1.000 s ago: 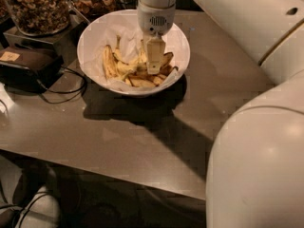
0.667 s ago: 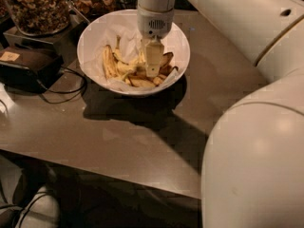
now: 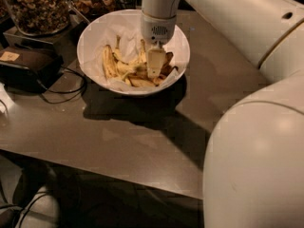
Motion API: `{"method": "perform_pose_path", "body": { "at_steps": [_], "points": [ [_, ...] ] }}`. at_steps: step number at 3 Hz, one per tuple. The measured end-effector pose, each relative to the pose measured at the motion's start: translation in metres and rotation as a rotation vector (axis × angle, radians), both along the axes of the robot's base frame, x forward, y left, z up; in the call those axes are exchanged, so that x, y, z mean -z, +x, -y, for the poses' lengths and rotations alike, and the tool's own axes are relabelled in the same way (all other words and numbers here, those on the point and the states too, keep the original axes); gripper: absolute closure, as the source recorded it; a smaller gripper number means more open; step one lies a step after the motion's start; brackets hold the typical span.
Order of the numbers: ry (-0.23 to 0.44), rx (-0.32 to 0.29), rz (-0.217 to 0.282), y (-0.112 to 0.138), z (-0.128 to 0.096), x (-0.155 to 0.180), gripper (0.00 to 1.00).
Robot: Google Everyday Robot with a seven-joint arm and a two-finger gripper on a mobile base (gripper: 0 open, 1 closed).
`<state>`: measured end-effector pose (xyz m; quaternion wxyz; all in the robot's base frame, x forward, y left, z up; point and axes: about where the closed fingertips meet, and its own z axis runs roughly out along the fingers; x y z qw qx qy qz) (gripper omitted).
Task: Pick banana from white bowl
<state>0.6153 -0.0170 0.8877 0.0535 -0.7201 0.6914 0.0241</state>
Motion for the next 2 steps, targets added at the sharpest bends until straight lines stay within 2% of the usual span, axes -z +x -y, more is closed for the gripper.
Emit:
{"method": "perform_pose_path", "body": {
  "at_steps": [2],
  "points": [
    [0.0,0.0,0.0,0.0,0.0,0.0,1.0]
  ]
}}
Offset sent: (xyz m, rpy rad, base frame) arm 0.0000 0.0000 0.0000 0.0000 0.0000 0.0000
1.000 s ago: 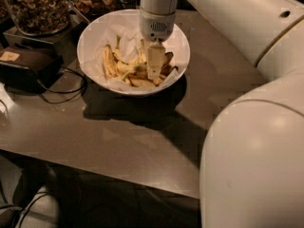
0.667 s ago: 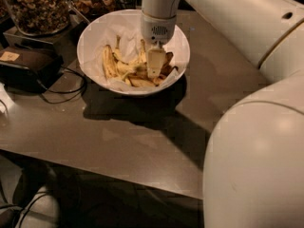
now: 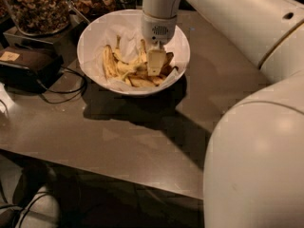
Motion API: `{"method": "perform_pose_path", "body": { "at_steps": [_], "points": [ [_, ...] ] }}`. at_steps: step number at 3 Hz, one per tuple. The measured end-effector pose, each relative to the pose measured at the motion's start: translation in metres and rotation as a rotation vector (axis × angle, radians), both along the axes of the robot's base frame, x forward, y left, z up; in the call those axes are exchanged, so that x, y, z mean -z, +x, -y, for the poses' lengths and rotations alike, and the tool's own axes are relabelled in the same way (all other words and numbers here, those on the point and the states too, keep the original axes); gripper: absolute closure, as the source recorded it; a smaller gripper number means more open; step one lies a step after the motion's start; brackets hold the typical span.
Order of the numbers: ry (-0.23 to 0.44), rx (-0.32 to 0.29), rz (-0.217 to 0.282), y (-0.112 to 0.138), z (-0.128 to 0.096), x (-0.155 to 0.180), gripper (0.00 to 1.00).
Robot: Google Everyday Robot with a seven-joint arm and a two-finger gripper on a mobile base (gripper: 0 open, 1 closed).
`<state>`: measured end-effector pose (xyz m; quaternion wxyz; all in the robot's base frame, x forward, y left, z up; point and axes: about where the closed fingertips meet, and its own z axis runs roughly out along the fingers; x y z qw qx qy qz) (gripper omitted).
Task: Pick banana from white bowl
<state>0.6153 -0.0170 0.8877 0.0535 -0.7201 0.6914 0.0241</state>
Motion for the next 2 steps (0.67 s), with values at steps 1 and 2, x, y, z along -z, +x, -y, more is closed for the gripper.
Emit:
{"method": "perform_pose_path", "body": {
  "at_steps": [1,2],
  "points": [
    [0.0,0.0,0.0,0.0,0.0,0.0,1.0],
    [0.065,0.024,0.058,-0.008,0.005,-0.023,1.0]
  ]
}}
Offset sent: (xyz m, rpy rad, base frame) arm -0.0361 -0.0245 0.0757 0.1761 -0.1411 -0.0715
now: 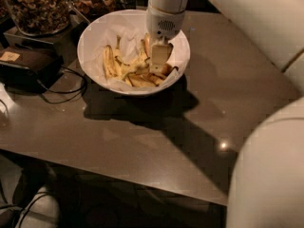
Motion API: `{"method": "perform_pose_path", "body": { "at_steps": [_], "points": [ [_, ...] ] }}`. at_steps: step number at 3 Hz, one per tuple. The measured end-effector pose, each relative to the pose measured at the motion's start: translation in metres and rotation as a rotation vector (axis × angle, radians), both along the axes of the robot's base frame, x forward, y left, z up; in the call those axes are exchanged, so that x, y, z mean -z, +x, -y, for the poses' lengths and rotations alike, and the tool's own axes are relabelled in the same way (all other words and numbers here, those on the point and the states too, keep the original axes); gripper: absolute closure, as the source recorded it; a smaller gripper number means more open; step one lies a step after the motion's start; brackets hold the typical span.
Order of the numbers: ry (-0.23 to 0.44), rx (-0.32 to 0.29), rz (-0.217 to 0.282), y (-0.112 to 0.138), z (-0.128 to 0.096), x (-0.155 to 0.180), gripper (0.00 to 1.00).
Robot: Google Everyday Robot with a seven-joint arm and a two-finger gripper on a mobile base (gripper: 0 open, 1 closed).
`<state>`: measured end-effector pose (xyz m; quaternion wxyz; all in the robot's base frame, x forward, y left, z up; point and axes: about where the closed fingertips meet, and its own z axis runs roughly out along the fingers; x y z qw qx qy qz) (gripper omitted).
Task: Pick banana from white bowl
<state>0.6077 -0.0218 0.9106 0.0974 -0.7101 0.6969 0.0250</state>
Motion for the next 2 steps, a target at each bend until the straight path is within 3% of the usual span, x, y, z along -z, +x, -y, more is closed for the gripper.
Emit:
{"method": "perform_pose_path", "body": {
  "at_steps": [2],
  "points": [
    [0.106,0.032,0.092,-0.023,0.011,-0.046,1.0]
  ]
}}
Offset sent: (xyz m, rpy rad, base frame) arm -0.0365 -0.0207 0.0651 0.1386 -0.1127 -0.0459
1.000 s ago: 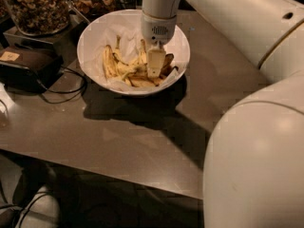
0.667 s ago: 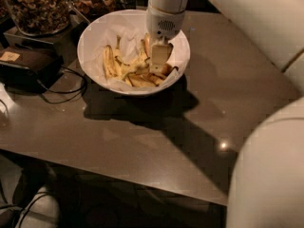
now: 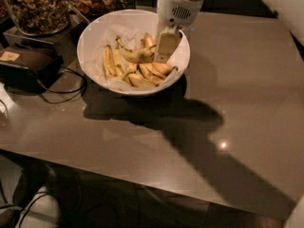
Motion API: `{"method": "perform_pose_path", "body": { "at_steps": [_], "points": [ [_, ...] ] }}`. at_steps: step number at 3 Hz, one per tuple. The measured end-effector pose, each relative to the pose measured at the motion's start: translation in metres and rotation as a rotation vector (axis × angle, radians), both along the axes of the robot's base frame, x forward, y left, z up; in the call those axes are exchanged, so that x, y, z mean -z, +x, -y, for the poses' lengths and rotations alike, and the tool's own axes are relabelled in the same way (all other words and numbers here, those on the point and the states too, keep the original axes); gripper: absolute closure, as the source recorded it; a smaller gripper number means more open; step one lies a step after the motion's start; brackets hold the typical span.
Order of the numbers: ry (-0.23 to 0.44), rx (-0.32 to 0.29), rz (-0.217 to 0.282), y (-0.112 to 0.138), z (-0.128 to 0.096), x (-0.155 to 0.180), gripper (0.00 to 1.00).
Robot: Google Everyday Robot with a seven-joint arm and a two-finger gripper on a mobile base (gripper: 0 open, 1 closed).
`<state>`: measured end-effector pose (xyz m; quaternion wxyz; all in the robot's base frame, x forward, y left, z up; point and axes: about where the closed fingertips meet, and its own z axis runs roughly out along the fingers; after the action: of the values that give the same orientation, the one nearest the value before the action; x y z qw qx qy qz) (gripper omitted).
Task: Pick banana from white bowl
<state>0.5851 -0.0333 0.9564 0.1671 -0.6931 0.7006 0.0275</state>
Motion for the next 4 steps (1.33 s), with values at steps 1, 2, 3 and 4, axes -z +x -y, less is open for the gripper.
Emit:
{"method": "perform_pose_path", "body": {
  "at_steps": [1,2,3,4],
  "points": [
    [0.048,-0.028,0.029,-0.009,0.002,-0.014,1.0],
    [0.05,-0.029,0.029,-0.009,0.002,-0.015,1.0],
    [0.102,-0.053,0.007,-0.024,-0.001,-0.029,1.0],
    [0.158,-0.079,-0.034,-0.06,-0.002,-0.041,1.0]
  ]
}}
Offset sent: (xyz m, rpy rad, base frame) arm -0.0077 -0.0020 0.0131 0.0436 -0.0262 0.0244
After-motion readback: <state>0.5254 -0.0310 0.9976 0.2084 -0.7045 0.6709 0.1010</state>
